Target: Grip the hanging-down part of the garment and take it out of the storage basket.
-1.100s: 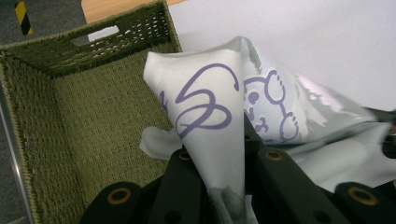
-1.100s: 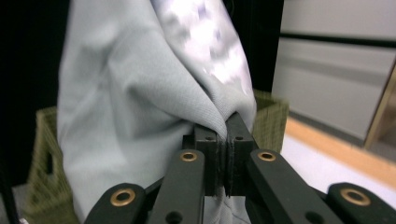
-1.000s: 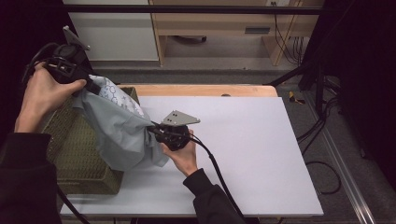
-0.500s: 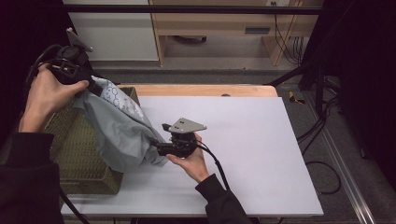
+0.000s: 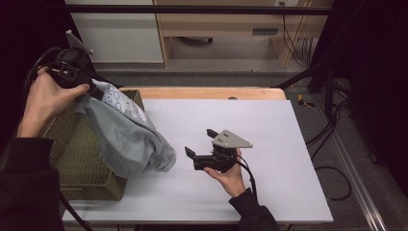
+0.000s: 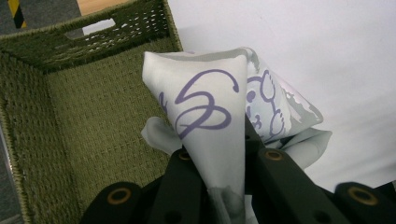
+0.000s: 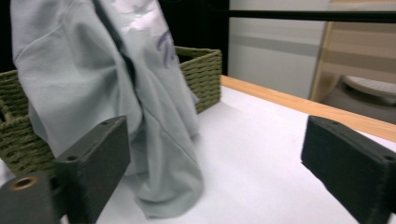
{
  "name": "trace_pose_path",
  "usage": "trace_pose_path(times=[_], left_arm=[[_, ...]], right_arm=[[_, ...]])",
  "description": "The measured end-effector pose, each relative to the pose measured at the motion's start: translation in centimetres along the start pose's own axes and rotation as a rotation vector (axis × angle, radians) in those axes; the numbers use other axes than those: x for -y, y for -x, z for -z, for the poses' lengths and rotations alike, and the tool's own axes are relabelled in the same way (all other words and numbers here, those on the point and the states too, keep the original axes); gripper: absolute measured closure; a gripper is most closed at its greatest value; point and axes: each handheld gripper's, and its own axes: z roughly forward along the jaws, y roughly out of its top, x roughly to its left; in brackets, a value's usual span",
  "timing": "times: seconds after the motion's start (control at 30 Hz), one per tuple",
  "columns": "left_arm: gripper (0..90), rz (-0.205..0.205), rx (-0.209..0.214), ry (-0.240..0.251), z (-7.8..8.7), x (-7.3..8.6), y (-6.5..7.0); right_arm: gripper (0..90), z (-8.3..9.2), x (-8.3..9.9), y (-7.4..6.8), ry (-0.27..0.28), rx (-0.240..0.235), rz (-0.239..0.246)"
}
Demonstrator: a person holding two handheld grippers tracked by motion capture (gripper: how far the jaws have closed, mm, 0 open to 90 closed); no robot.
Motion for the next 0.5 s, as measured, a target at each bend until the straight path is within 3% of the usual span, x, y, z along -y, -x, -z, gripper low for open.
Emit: trace_pose_path(times=[0.17,0.2,0.33,0.5], left_arm=[[83.5,0.008,0.008,0.002,0.0,0.5,-0.6],[83.5,0.008,0.008,0.002,0.0,0.5,-0.6],[83.4,0.019,0.012,0.004,0.0,0.7,-1.1],[83.4,0.018,0.014,0.005,0.0,0.7,-1.1]], right_arm=[[3.1,3.3,1.2,1.4,0.028,0.027,-0.008],[3.1,3.3,1.2,1.4,0.028,0.027,-0.008],[1.2,5.8,2.4,2.7,0.056,0.097,-0.017],[0.3,7.8,3.3,3.5,0.057,0.146,-0.023]])
